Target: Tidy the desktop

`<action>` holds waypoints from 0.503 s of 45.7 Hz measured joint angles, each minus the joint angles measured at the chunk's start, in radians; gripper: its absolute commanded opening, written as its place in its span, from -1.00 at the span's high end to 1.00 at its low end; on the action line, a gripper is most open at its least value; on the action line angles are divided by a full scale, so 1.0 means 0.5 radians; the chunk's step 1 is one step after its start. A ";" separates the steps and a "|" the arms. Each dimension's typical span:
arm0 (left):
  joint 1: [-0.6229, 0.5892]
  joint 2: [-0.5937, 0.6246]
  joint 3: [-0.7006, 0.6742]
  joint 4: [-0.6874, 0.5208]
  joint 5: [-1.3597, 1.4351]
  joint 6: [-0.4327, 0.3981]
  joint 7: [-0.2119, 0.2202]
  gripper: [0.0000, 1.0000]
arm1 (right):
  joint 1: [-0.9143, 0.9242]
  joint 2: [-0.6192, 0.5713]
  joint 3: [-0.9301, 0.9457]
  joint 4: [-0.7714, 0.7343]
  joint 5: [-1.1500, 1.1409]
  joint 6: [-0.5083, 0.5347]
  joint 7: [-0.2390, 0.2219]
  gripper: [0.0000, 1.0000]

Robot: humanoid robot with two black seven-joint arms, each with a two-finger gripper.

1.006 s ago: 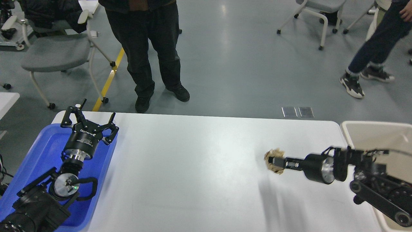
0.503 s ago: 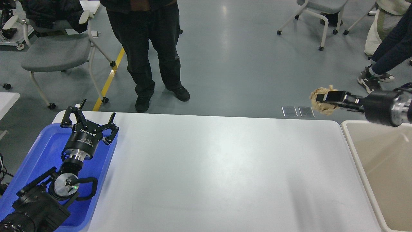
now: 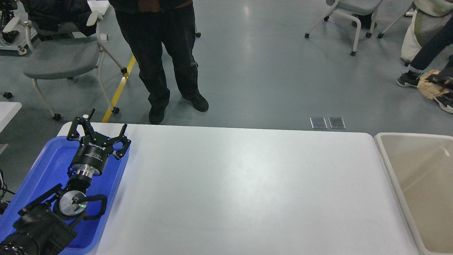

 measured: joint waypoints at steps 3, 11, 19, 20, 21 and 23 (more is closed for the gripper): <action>0.000 0.000 0.000 0.000 -0.001 0.000 0.000 -1.00 | -0.017 0.077 0.000 -0.210 0.113 -0.043 -0.012 1.00; 0.000 0.000 0.000 0.001 -0.001 0.000 0.000 -1.00 | -0.055 0.355 0.000 -0.801 0.454 -0.171 -0.032 1.00; 0.000 0.000 0.000 0.001 -0.002 0.000 0.000 -1.00 | -0.098 0.662 0.002 -1.238 0.767 -0.340 -0.041 1.00; 0.000 0.000 0.000 0.001 -0.001 0.000 0.000 -1.00 | -0.109 0.709 0.002 -1.285 0.821 -0.383 -0.042 1.00; 0.000 0.000 0.000 0.001 -0.001 0.000 0.000 -1.00 | -0.118 0.740 0.002 -1.314 0.853 -0.410 -0.042 1.00; 0.000 0.000 0.000 0.001 -0.001 0.000 0.000 -1.00 | -0.136 0.805 0.002 -1.365 0.924 -0.473 -0.044 1.00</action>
